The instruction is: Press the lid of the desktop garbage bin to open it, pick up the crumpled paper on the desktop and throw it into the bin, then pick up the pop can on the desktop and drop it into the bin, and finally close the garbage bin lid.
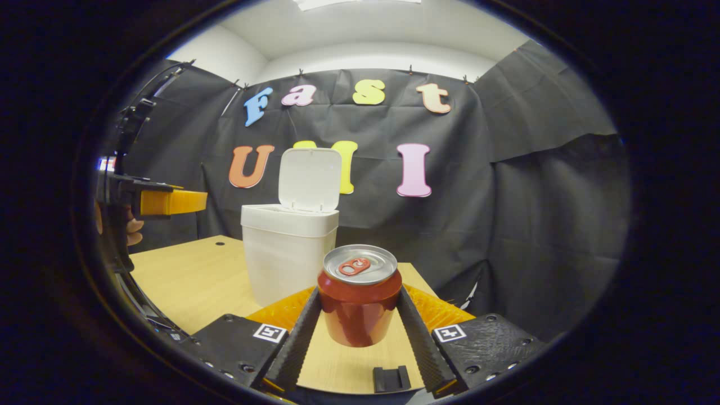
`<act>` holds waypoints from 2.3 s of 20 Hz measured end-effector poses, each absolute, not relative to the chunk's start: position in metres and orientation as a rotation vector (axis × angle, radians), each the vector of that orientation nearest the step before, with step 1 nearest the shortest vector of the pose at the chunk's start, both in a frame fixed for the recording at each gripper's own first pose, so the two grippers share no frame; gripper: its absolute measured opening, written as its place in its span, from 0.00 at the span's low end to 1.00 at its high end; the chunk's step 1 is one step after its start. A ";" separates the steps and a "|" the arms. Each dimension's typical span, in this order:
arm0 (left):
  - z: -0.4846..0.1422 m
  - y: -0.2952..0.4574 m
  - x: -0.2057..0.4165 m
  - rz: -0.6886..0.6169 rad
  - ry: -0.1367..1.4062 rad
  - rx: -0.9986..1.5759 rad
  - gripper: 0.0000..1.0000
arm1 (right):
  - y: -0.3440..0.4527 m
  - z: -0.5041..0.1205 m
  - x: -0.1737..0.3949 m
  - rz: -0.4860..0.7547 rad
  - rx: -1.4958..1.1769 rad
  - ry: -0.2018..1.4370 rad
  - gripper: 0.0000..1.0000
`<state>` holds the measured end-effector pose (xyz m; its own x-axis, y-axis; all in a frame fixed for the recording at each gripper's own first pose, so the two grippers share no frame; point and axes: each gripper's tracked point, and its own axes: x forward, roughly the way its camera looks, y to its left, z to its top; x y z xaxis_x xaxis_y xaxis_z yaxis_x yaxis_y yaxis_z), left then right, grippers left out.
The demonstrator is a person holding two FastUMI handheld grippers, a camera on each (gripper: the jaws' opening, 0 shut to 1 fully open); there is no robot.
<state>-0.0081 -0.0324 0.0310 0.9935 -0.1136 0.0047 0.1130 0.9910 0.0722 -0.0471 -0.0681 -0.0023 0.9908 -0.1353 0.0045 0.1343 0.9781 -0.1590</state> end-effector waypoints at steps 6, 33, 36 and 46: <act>0.017 -0.018 -0.014 -0.152 0.008 0.040 0.97 | -0.028 0.047 -0.033 -0.121 -0.148 -0.026 0.80; 0.012 0.077 -0.016 -0.062 0.014 -0.062 0.98 | 0.088 0.158 0.202 -0.021 -0.039 0.246 0.80; 0.013 0.085 -0.015 -0.046 0.013 -0.093 0.98 | 0.091 0.147 0.221 -0.046 -0.079 0.282 0.80; 0.013 0.087 -0.011 -0.054 0.006 -0.070 0.98 | 0.097 0.157 0.246 -0.042 -0.034 0.225 0.80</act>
<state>-0.0111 0.0868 0.0129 0.9985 -0.0541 -0.0037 0.0537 0.9961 -0.0700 0.2464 0.0969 0.1566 0.9739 -0.0455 -0.2224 0.0378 0.9985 -0.0389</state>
